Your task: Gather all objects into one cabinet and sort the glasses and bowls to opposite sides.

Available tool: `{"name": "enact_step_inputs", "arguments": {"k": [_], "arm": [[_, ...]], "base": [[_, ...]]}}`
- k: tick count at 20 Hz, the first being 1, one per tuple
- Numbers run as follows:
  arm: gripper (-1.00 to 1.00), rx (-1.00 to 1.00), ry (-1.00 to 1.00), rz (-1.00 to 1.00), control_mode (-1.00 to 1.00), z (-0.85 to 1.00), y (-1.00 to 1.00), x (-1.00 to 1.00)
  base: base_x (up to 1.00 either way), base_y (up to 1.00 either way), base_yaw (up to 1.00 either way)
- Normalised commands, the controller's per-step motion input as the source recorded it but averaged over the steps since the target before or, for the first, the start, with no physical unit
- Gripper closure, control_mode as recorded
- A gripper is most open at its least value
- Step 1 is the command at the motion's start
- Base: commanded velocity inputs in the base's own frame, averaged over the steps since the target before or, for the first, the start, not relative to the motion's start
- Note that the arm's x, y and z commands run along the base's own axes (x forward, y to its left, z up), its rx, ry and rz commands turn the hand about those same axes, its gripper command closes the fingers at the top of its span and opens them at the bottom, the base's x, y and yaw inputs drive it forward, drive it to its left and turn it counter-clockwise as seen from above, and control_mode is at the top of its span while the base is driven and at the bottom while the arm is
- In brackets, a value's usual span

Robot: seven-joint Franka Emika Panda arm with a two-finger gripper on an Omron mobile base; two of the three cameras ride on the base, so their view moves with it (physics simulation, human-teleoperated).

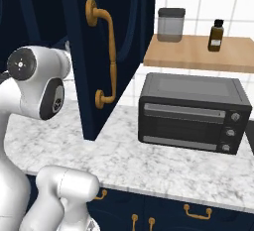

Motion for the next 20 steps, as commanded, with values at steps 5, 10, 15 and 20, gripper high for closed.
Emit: {"name": "enact_step_inputs", "arguments": {"k": [5, 10, 15, 20], "arm": [[1.0, 0.0, 0.16, 0.0, -1.0, -0.15, 0.24, -1.0], [1.0, 0.0, 0.09, 0.0, -1.0, -0.37, 0.1, -0.98], [1.0, 0.0, 0.02, 0.0, -1.0, -0.35, 0.08, -0.79], [1.0, 0.0, 0.04, 0.01, -1.0, -0.36, 0.19, -0.68]], "base": [[0.0, 0.0, 0.0], [0.0, 0.0, 0.0], [0.0, 0.0, 0.0], [0.0, 0.0, 0.0]]}}
